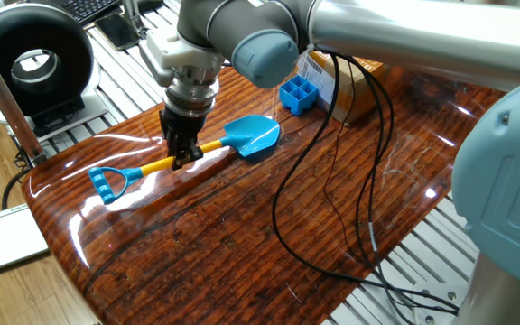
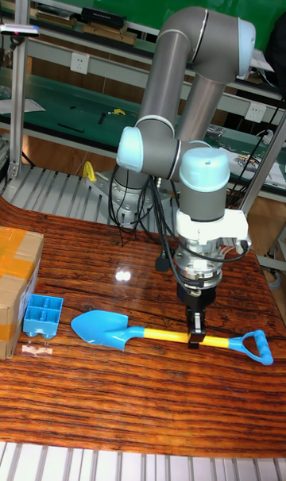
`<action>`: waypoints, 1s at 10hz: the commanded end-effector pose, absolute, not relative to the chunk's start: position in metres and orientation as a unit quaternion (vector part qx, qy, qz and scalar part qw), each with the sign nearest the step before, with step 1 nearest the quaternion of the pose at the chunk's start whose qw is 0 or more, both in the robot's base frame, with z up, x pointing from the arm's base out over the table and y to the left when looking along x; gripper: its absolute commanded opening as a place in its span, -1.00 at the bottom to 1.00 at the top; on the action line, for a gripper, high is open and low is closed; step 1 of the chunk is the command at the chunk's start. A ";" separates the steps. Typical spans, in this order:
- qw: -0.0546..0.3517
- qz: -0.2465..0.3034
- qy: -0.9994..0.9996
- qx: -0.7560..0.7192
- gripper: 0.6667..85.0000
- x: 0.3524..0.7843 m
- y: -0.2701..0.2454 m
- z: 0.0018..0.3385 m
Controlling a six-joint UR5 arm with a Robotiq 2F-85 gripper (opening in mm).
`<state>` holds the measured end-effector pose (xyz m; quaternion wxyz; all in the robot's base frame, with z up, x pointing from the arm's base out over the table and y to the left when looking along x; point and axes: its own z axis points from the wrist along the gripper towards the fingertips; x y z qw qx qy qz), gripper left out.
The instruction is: Use a shovel to scoop up an object
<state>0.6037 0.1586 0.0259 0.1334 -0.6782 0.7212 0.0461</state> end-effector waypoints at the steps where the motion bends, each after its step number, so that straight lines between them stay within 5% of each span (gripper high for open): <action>1: 0.126 0.042 0.719 -0.682 -0.98 0.602 0.152 0.026; 10: 0.114 0.020 0.721 -0.683 -0.98 0.597 0.123 0.026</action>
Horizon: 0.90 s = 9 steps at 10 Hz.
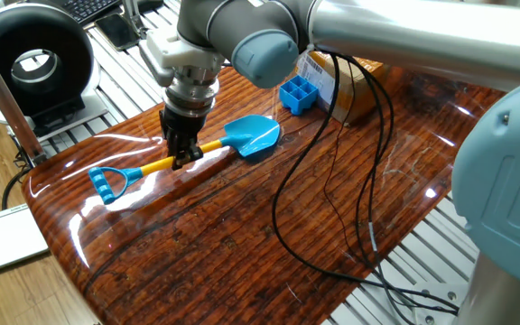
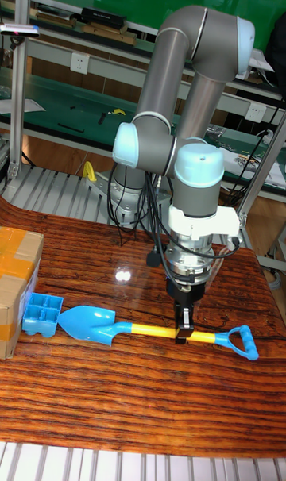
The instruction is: Use a shovel to scoop up an object
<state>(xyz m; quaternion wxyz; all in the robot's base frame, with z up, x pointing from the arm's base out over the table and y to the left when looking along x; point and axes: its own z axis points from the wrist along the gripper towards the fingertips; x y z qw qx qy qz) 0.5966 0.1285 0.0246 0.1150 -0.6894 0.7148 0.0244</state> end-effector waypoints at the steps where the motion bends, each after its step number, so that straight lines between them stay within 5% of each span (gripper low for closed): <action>1: 0.112 0.014 0.724 -0.681 -0.98 0.599 0.122 0.024; 9: 0.117 0.009 0.737 -0.666 -0.98 0.603 0.121 0.024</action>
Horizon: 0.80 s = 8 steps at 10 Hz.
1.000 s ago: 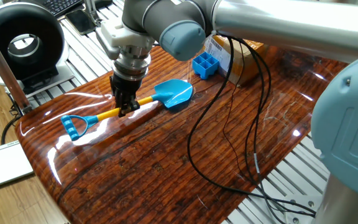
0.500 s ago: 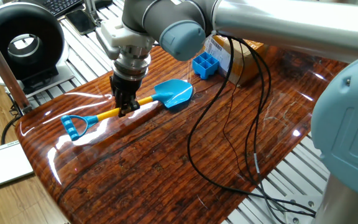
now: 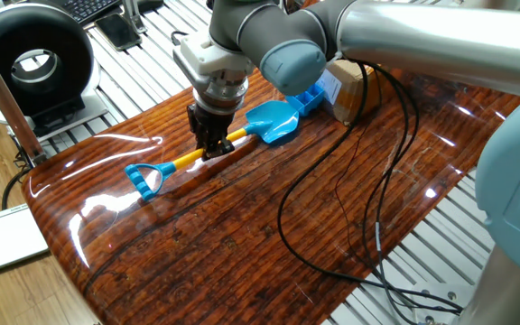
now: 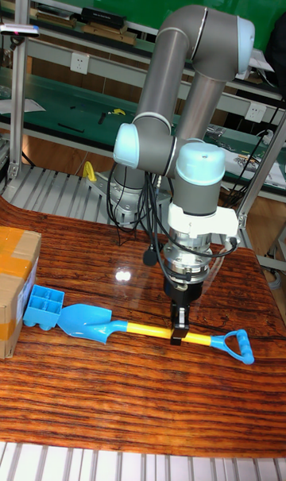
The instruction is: Use a shovel to scoop up an object
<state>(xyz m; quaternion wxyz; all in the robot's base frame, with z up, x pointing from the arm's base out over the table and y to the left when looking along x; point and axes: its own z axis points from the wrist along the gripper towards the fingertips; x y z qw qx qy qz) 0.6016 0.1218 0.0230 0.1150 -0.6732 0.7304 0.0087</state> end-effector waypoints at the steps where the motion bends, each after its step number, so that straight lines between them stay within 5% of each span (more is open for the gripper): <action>1: 0.117 0.005 0.737 -0.666 -0.98 0.605 0.119 0.024; 8: 0.128 0.014 0.742 -0.658 -0.98 0.606 0.126 0.026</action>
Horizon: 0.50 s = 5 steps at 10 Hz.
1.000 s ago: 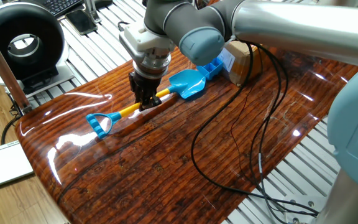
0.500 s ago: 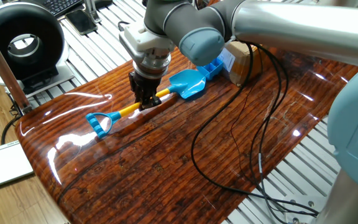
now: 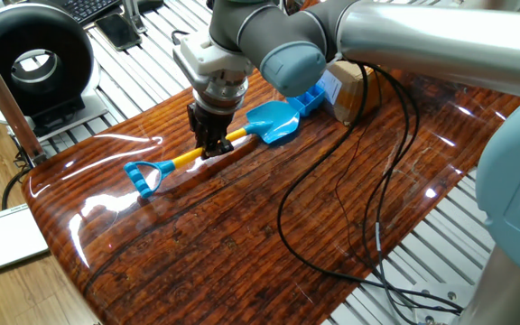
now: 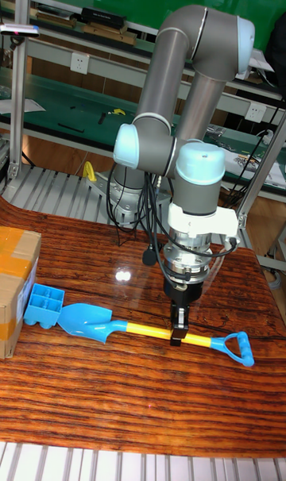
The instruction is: Use a shovel to scoop up an object
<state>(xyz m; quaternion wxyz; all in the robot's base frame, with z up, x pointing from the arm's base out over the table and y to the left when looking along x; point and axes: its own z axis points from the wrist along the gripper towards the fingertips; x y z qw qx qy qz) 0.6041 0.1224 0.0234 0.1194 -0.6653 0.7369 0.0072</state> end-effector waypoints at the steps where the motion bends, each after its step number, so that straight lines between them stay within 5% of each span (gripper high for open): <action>1: 0.128 0.012 0.742 -0.658 -0.98 0.607 0.125 0.026; 5: 0.136 0.021 0.743 -0.655 -0.98 0.607 0.131 0.027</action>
